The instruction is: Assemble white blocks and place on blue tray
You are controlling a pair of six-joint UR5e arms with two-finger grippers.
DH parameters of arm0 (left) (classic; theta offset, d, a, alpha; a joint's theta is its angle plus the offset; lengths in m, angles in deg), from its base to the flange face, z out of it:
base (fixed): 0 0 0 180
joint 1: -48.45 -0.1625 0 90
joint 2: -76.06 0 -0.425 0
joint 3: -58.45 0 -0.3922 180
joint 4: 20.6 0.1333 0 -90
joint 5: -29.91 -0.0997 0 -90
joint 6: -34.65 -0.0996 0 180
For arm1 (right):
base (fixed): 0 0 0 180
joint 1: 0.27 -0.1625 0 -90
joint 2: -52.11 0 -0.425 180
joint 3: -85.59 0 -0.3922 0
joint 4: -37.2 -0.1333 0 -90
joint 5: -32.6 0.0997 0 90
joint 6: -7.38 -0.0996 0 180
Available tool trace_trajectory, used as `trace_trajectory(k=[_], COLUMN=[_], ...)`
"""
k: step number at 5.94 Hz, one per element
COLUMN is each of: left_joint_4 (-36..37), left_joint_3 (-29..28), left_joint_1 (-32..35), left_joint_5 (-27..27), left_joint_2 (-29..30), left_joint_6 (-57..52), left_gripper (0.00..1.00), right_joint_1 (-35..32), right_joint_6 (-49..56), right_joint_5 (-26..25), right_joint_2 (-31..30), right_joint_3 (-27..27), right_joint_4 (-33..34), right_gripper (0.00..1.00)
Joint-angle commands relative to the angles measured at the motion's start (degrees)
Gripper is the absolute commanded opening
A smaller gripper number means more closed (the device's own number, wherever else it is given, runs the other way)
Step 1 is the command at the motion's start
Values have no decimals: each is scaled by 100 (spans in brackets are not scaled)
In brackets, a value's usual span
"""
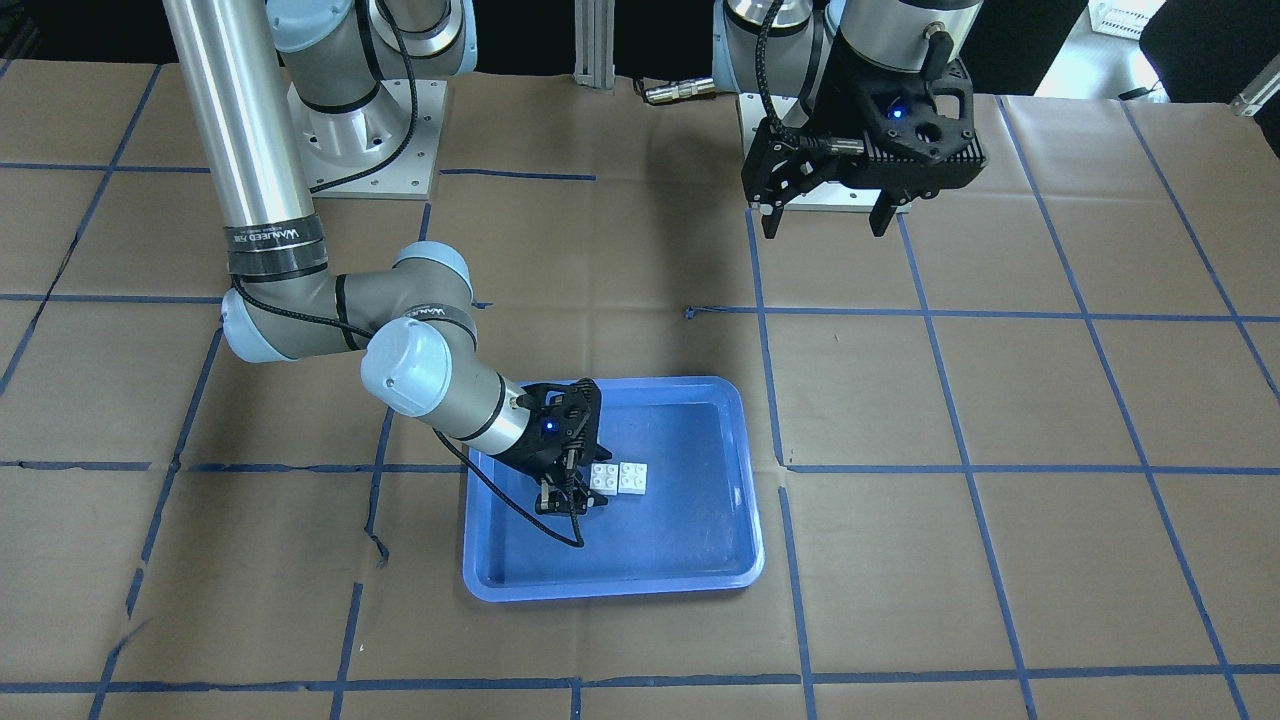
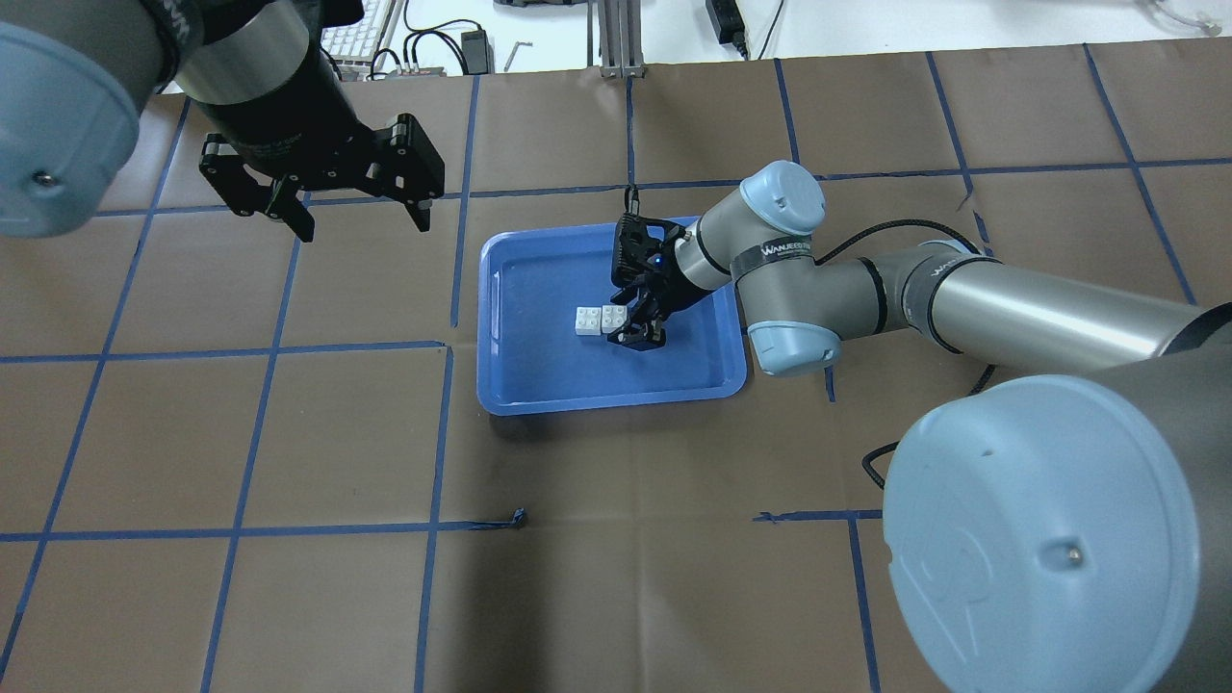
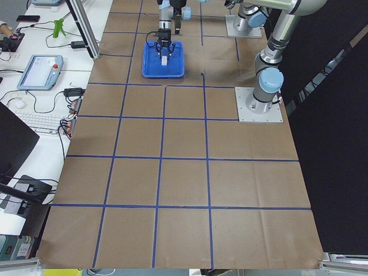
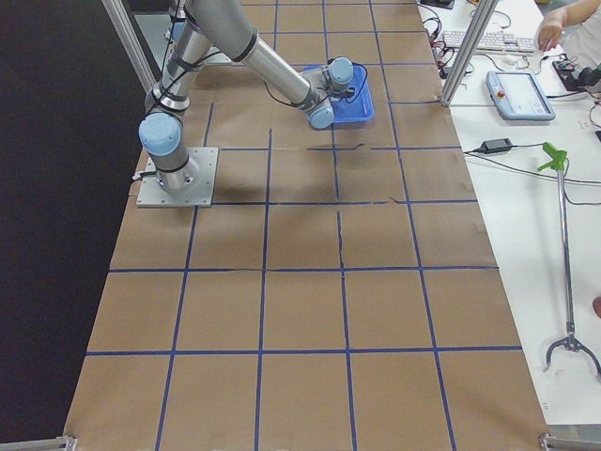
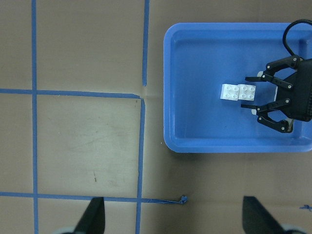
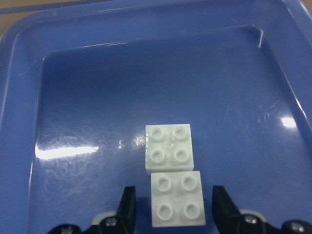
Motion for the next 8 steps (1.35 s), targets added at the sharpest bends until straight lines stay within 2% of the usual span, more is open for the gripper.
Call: trace_trajectory(k=[1, 3, 4, 6, 7, 8], left_joint_4=[-1, -1, -1, -1, -1, -1], left_joint_3=[2, 2, 2, 2, 2, 2], left_joint_1=[6, 6, 6, 6, 6, 6], left_joint_5=[-2, -2, -2, -2, -2, -2], left_joint_2=[-4, -4, -4, -4, -4, -4], left_joint_6=[-4, 5, -4, 5, 5, 5], left_gripper=[99, 99, 99, 99, 99, 99], right_joint_1=[-38, -38, -38, -29, 66, 146], right_joint_6=[-9, -10, -18, -483, -580, -659], right_joint_5=[2, 2, 2, -94, -120, -504], right_joint_2=[-8, -17, -25, -392, -638, -1024], right_joint_3=[-11, -11, 15, 68, 155, 382], right_joint_4=[-18, -9, -1, -53, -593, -1520], right_gripper=[63, 78, 96, 100, 100, 100])
